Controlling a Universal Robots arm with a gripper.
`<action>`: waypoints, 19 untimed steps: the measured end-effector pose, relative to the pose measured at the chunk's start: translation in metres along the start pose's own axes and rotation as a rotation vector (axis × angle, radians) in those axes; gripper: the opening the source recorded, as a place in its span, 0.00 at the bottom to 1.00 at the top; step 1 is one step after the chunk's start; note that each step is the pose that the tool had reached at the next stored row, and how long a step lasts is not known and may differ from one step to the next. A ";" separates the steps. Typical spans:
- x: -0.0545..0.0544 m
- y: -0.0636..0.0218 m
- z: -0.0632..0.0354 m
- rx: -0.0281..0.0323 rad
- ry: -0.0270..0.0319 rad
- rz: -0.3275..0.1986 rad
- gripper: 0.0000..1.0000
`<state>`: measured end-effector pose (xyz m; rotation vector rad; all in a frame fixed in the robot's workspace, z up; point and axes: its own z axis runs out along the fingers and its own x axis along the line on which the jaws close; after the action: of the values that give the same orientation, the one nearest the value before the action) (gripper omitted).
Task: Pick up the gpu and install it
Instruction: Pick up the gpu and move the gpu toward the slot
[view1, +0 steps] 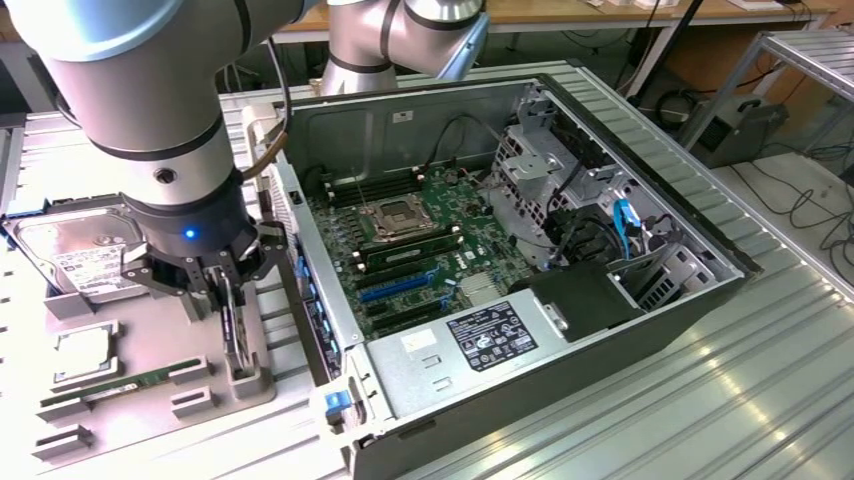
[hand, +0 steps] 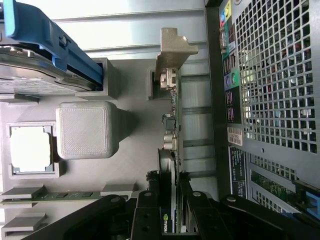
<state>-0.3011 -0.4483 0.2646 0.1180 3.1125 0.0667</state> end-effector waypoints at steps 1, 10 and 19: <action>0.000 0.0000 -0.0002 -0.0001 0.0000 0.000 0.26; 0.000 0.0001 -0.0019 -0.0001 -0.0001 0.000 0.26; 0.000 0.0002 -0.0038 -0.0001 -0.0001 0.000 0.26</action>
<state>-0.3011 -0.4483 0.2684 0.1180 3.1124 0.0668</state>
